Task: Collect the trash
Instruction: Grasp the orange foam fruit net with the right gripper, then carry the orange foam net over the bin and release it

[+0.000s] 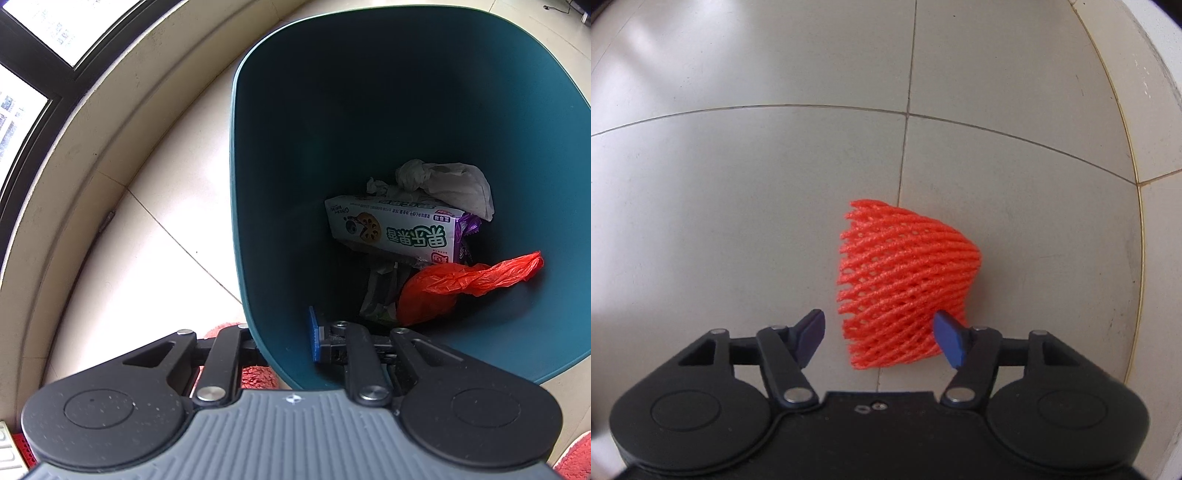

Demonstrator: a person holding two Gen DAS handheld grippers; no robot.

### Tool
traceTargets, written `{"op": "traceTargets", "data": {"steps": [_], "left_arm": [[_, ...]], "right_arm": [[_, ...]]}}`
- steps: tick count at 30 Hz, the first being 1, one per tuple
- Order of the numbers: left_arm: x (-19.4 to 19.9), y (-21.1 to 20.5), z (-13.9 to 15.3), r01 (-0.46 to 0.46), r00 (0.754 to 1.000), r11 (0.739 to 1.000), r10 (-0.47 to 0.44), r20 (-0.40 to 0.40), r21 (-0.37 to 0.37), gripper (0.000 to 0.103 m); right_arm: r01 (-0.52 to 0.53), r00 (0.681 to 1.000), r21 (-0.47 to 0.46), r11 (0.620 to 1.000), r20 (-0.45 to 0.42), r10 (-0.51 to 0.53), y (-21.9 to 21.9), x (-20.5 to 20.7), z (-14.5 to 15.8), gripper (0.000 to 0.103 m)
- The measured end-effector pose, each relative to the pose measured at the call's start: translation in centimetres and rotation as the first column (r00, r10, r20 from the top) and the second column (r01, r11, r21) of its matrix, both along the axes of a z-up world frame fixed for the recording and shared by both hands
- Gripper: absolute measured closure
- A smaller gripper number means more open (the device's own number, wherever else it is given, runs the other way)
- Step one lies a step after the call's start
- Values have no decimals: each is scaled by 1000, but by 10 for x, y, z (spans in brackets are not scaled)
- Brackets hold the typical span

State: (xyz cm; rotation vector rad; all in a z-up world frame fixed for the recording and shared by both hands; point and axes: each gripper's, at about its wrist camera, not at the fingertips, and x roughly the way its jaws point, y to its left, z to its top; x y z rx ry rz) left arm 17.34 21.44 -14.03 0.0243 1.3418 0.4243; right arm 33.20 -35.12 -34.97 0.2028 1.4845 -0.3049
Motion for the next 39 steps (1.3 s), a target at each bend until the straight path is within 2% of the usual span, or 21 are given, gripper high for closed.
{"op": "traceTargets", "data": {"steps": [2,3,4,8,10,13,15,19,21,24,26,27,29,35,39], "left_arm": [[0,-1,0,1,1000,1000,-1,0,1,86],[0,-1,-1,2,1000,1000,-2,1,2,86],[0,-1,0,2,1000,1000,-2,1,3,86],[0,0,0,0,1000,1000,0,-6,-1,86],[2,0,0,2,1000,1000,-2,-13,-1,86],[4,0,-1,5,1000,1000,-5,-21,1,86],[3,-1,-2,17,1000,1000,-17,-21,5,86],[-2,-1,-2,34,999,999,-34,-2,-4,86],[-4,-1,-2,38,999,999,-38,6,-4,86],[-4,-1,-1,39,999,999,-39,7,-4,86],[-4,1,1,28,1000,999,-28,3,-17,86],[-3,2,2,27,1000,999,-27,1,-21,86],[-3,4,3,26,1000,999,-26,2,-27,86],[-4,3,3,35,999,999,-35,6,-13,86],[-3,2,3,13,1000,1000,-13,4,-9,86]], "right_arm": [[2,1000,-3,1000,-5,-2,-2,-3,-1,70],[-5,1000,-9,1000,-10,5,-2,-5,-2,77],[-14,1000,-23,1000,-18,14,-1,-5,-1,91],[-83,997,-37,996,-3,83,12,-1,14,95],[-114,993,-20,993,22,115,23,5,34,95],[-222,971,2,975,94,220,57,13,80,95],[-307,942,24,951,152,301,87,12,116,95],[-468,854,109,877,312,417,162,-5,199,95],[-562,787,157,812,402,467,206,-17,242,95],[-694,673,151,704,484,559,277,-35,291,95],[-752,613,151,641,515,599,317,-47,310,95],[-770,591,132,624,517,619,335,-53,315,95],[-790,567,114,602,509,648,364,-60,315,94],[-812,553,86,577,432,713,412,-72,280,94],[-845,507,59,531,400,763,439,-79,270,94]]}}
